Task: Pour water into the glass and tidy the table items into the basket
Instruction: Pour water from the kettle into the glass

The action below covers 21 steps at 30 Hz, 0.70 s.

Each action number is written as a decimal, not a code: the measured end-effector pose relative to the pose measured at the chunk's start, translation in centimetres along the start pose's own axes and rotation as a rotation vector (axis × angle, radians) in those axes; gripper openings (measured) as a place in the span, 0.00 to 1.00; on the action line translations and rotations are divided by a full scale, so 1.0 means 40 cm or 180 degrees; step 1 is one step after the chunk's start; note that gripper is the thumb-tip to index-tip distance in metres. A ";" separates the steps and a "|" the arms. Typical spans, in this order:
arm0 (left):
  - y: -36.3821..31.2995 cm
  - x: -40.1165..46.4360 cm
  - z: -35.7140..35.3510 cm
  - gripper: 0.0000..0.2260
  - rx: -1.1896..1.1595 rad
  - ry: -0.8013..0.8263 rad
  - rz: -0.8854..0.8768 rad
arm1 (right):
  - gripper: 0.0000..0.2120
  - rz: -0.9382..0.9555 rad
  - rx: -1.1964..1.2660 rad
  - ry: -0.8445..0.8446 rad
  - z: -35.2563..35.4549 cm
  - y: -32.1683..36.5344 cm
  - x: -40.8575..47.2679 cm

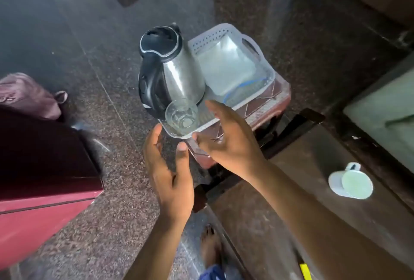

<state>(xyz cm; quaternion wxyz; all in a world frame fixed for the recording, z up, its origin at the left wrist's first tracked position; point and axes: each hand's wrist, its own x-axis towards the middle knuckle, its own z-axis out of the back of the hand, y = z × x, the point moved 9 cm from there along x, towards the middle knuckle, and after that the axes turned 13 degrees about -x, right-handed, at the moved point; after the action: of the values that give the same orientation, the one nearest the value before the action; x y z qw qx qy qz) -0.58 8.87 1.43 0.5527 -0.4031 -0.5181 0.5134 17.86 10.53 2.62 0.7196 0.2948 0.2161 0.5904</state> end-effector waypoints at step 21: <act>0.058 0.082 0.047 0.37 -0.0680 0.0266 0.0198 | 0.41 0.0169 -0.0251 -0.0329 -0.092 0.050 0.128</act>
<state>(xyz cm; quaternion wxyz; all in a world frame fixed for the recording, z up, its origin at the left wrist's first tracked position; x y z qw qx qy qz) -2.99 12.28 -0.07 0.5116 -0.4967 -0.5336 0.4549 15.05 16.40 1.46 0.7249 0.3020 0.1473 0.6013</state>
